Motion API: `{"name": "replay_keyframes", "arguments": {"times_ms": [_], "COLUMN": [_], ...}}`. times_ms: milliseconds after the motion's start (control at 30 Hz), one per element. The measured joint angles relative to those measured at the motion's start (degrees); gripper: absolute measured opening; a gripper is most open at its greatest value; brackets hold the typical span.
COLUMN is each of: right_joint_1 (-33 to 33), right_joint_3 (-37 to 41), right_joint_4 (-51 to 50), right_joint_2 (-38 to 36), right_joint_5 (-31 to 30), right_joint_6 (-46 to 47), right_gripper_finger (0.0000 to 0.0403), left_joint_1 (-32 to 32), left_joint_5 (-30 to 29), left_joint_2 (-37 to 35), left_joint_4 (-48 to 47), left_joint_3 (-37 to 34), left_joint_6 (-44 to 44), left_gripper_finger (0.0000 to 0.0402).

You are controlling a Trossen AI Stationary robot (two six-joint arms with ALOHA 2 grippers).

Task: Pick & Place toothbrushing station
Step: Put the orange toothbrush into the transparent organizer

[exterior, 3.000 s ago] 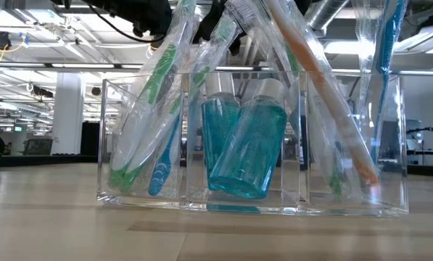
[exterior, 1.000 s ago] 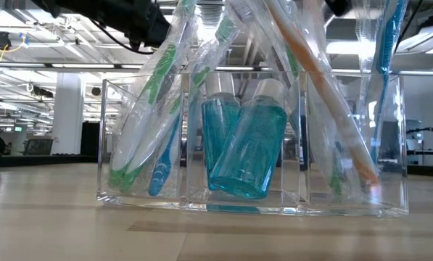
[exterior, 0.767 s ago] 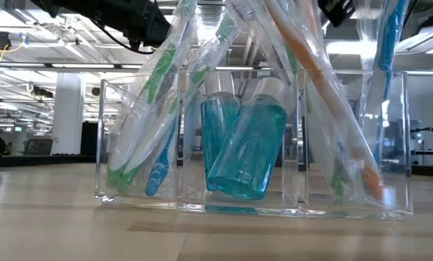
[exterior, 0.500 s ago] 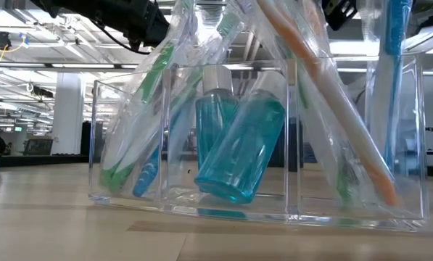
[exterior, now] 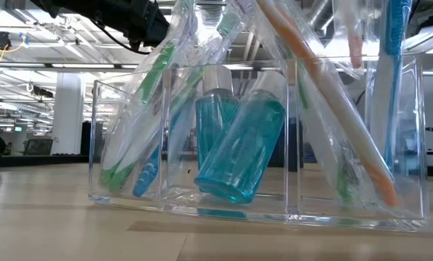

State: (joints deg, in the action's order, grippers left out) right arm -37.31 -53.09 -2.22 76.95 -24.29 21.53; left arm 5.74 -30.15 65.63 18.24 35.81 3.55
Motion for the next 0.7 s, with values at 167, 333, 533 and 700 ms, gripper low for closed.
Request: {"name": "replay_keyframes", "arguments": {"times_ms": [167,333,533,700], "right_joint_1": [-1.30,-1.22,-1.19,-1.06], "right_joint_3": [-0.14,-0.07,-0.03,0.01], "right_joint_4": [2.25,2.91,3.01,3.30], "right_joint_2": [1.30,4.28,6.47,8.82], "right_joint_5": [-0.37,-0.31,-0.32,-0.24], "right_joint_6": [-0.01,0.51,0.56,0.63], "right_gripper_finger": [0.0000,0.0000,0.0000,0.0000], "left_joint_1": [0.00,0.00,0.00,0.00], "left_joint_5": [-0.02,-0.02,-0.02,-0.02], "left_joint_2": [0.00,0.00,0.00,0.00], "left_joint_4": [0.01,0.01,0.01,0.00], "left_joint_3": [0.00,0.00,0.00,0.00], "left_joint_6": [0.00,0.00,-1.22,-1.25], "left_gripper_finger": [0.0021,0.0021,0.0021,0.0021]}}
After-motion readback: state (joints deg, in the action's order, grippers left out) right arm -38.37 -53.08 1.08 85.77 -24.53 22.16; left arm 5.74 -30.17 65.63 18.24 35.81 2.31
